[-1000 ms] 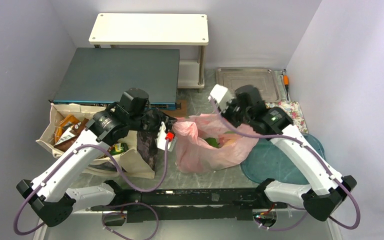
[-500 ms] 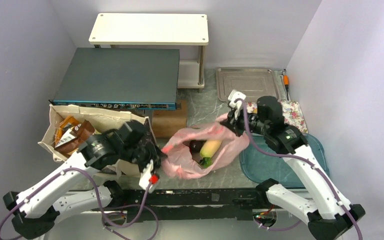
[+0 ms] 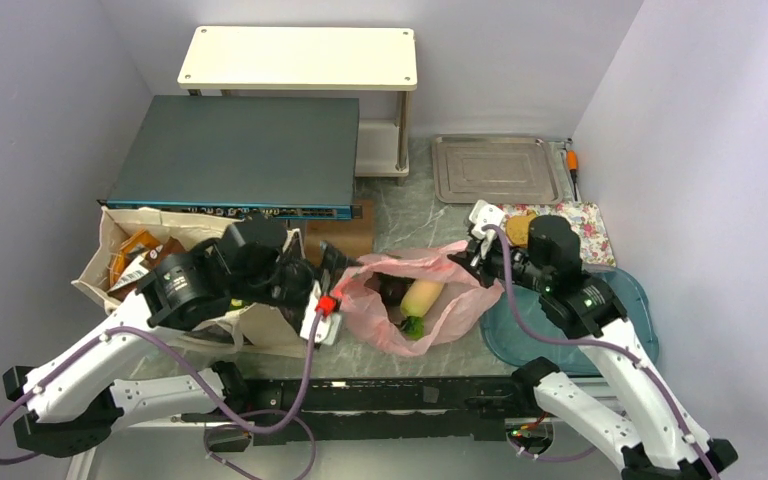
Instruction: Untie the knot of the grocery bags and take out the mixed food
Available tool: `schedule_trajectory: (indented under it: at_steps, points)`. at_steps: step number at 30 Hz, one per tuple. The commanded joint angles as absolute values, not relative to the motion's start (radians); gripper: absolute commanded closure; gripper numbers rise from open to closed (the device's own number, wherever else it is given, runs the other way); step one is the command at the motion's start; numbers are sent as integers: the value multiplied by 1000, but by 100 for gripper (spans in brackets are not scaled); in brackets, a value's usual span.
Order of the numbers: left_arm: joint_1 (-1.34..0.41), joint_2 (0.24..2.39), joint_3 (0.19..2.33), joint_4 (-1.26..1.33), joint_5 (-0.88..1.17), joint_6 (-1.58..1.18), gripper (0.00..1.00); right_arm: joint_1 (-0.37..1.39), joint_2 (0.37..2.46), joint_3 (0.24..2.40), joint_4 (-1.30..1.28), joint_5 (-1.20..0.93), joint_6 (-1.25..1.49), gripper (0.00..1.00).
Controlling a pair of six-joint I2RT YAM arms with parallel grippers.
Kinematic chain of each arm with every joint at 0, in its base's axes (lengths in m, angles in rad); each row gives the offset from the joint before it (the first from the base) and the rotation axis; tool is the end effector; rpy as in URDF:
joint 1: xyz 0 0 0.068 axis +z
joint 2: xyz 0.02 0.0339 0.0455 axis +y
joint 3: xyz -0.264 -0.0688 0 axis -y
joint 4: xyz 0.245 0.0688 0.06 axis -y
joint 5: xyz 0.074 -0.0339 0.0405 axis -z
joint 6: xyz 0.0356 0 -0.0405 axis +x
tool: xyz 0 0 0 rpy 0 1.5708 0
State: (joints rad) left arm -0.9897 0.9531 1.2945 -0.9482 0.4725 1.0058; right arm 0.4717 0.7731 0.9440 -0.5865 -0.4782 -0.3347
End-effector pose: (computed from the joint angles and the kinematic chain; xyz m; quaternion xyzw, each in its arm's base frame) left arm 0.0769 -0.1466 0.4070 0.7827 0.3759 -0.2038 0.4523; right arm 0.1341 0.0868 0.3560 -0.4383 0.6979 0.2343 0.5157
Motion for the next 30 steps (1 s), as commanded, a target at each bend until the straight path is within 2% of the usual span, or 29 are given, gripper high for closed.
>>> schedule_trajectory:
  at_steps: [1,8,10,13,19,20,23,24,26,28,30]
  points:
    - [-990,1007,1427,-750,393,716,1,473,693,916,-431,-428,-301,100]
    - [-992,1197,1557,-778,347,632,1,472,696,945,-483,-432,-307,100]
    - [-997,1229,1521,-776,346,610,1,472,691,954,-486,-422,-308,99]
    - [-1006,1257,1443,-755,305,585,12,472,695,982,-507,-398,-306,99]
    - [-1015,1257,1256,-672,91,533,14,474,650,1008,-545,-339,-319,100]
    - [-1013,1254,1242,-663,65,514,22,472,636,1007,-552,-329,-328,100]
    - [-965,1255,1272,-668,91,398,72,472,608,998,-580,-291,-356,100]
    - [-940,1261,1300,-687,130,357,81,472,607,995,-585,-273,-358,100]
    - [-909,1270,1334,-701,175,294,94,472,610,991,-582,-241,-355,100]
    - [-889,1271,1347,-692,233,268,100,472,623,1001,-571,-236,-352,99]
    - [-888,1269,1347,-674,259,253,100,472,647,1039,-577,-267,-358,83]
